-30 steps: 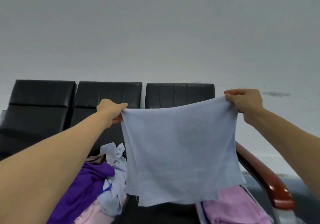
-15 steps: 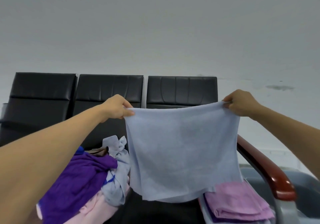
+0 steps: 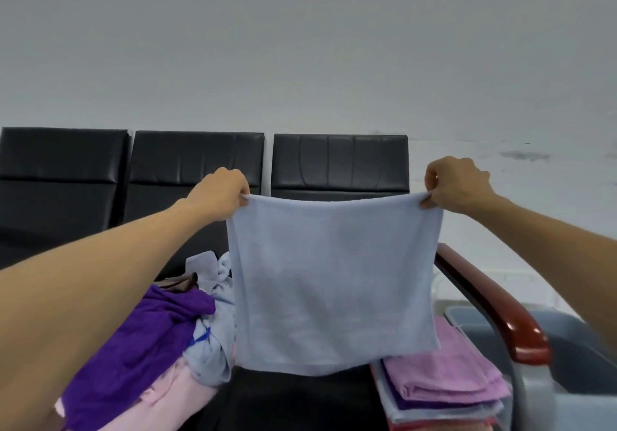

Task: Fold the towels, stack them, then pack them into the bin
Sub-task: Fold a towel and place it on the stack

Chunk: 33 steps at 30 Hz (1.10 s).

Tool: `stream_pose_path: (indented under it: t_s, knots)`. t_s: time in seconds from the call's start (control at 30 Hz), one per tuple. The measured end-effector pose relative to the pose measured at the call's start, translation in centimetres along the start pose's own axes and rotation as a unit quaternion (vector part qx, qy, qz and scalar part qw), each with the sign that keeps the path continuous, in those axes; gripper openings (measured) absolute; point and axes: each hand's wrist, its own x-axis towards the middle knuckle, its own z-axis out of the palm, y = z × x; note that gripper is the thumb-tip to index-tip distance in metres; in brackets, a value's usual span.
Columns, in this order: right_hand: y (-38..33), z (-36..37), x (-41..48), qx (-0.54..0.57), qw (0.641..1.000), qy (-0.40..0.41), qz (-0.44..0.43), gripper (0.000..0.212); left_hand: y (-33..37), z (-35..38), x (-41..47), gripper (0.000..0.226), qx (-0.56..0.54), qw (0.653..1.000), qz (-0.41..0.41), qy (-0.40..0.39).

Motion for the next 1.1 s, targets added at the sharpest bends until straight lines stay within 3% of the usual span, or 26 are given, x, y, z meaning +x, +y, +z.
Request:
stream_pose_path:
  t_s: [0.1,0.23,0.33,0.47,0.6,0.8,0.9,1.1]
  knots:
    - [0.1,0.5,0.1,-0.008,1.000,-0.020,-0.017,0.018,0.2,0.2,0.0,0.018,-0.003,1.000,0.003,0.018]
    - [0.0,0.8,0.4,0.024,0.992,-0.116,-0.048,0.007,-0.1,0.5,0.3,0.023,-0.010,1.000,-0.009,0.010]
    - [-0.1,0.8,0.2,0.102,0.975,-0.192,-0.048,0.028,-0.6,0.6,0.4,0.021,0.006,0.999,-0.021,-0.027]
    - [-0.4,0.5,0.2,0.186,0.945,-0.268,-0.010,0.029,-1.2,0.4,0.0,0.018,0.021,0.998,-0.035,-0.055]
    - [-1.1,0.0,0.4,0.152,0.957,-0.237,-0.062,0.004,-1.9,-0.4,-0.2,0.016,0.033,0.998,-0.036,-0.038]
    - [-2.5,0.1,1.2,0.201,0.967,-0.145,-0.057,0.025,-1.8,-1.9,-0.1,0.023,0.020,0.998,-0.042,0.051]
    - [-2.9,0.1,1.4,0.241,0.947,-0.205,-0.053,0.017,-2.0,-2.3,0.4,0.031,0.017,0.995,-0.046,0.085]
    - [-2.8,0.5,2.0,0.287,0.909,-0.302,-0.008,0.027,-3.5,-2.1,0.5,0.027,0.015,0.995,-0.059,0.078]
